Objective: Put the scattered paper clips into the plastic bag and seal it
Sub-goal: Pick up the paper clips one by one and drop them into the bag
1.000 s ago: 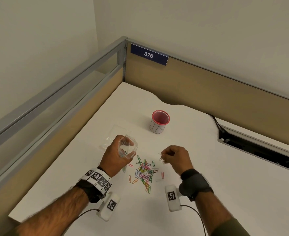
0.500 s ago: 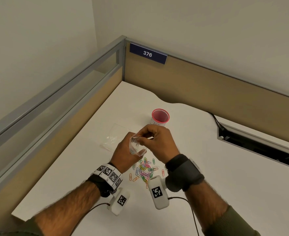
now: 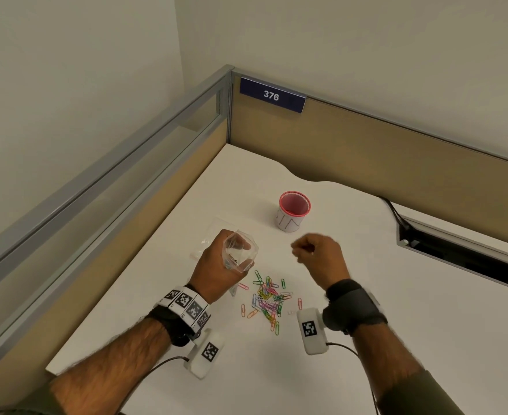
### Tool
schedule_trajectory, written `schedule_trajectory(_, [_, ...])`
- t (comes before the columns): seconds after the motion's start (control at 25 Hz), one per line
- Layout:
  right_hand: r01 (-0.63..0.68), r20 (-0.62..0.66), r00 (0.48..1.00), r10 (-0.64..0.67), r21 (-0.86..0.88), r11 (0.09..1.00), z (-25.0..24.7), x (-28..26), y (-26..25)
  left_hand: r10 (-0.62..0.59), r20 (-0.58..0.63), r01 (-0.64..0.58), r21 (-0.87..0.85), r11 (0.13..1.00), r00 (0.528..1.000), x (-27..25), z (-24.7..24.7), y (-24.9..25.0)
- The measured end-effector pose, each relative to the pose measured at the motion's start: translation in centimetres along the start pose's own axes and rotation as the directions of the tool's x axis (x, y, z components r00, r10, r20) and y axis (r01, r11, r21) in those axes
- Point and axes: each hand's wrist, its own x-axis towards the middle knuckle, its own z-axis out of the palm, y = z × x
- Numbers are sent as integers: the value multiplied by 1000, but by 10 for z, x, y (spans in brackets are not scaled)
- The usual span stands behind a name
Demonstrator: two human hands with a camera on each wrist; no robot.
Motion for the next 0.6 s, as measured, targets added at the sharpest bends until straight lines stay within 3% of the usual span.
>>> schedule_trajectory(0.08, [-131,79,985,152,-225,966,26,-2,44,-8,-5,8,2,1000,1000,-1,-10,-3])
schedule_trajectory(0.2, [-213,133,952,274,-354,911,57,-13,75,-14,-15,14,-8,1000,1000,-1,-20,-8])
schedule_trajectory(0.44, [-95,191,960,205,-467,879,88,-36,71,-31,-6,31,-19,999,999,2,-16,-18])
schedule_trajectory(0.52, [-153,123,967,223,-420,895,80,-44,77,-31,0,31,-24,999,1000,3,-11,-19])
schedule_trajectory(0.6, [-320,-23,943,333,-351,880,63,-50,89,-35,-1,35,-26,999,999,3,-7,-22])
